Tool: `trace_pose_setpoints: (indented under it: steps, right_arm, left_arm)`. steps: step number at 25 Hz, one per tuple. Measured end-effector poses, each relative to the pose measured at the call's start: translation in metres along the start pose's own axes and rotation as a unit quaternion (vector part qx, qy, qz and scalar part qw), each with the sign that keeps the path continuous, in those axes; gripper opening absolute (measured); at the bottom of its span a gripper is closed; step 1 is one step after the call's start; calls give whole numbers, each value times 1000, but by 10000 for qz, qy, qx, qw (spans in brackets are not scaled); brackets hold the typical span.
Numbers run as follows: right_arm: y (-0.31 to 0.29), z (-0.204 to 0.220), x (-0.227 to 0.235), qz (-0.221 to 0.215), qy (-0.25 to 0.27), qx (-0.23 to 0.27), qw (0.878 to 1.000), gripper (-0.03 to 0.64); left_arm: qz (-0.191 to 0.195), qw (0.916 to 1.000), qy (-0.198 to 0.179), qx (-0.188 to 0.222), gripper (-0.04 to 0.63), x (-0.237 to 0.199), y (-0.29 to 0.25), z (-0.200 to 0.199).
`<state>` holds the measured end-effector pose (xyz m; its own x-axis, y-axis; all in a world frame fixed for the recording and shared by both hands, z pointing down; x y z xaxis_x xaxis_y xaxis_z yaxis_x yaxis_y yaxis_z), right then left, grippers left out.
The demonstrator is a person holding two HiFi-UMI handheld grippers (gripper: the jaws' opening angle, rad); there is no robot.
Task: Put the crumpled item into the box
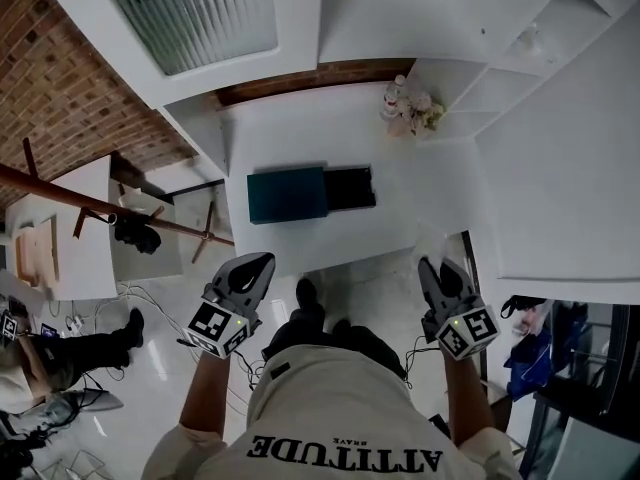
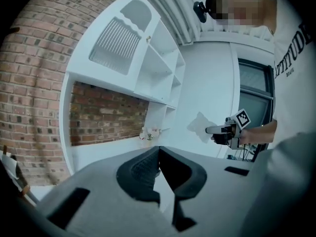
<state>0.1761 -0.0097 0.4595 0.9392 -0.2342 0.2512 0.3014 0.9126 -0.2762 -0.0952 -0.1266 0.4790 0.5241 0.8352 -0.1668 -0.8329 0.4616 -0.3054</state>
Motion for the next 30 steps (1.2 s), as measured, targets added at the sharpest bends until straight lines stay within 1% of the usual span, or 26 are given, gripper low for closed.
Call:
trace_pose_setpoints:
  steps: [5,8,15,19,25,28,30]
  right_arm:
    - [-34,-4,-3,-137,6,-221,9997,71]
    - [-57,-7,-3,-334,-50,-373,9987,71]
    - [-88,-3,8,-716,-147,-796,9941,71]
    - [-109,1,19,-1002,-135,-1003,9898,71]
    - [-142,22,47,-1590,-32,-1555,9750,71]
    - [-164,39,62,-1910,42,-1931,9624,71]
    - [-177,54,72,-2160,119,-2221,9507,71]
  left_arm:
    - [68,10000,33,39,25,-29,-8,-4]
    - [44,10000,71,52,25,-44,-11,-7]
    - [-157,9996,246,55,25,-54,-16,-10]
    - [-367,9988,322,51,25,-54,-23,-10]
    - [-834,9950,539,31,25,-45,-37,-5]
    - [-1075,9919,682,-2,25,-38,-42,0]
    - [-1228,9892,798,-17,25,-33,-46,4]
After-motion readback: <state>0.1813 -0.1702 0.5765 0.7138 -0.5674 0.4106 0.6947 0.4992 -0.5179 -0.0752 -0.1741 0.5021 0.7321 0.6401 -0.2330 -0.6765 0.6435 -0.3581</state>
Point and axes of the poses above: the fingertips, and each gripper's own axes: y backward along the fingers, x to its right, z out of its underside, the point moved 1 cm from there along y, backward along the fingers, and after that the axes turned 7 degrees about -z, right-handed, at the moved point
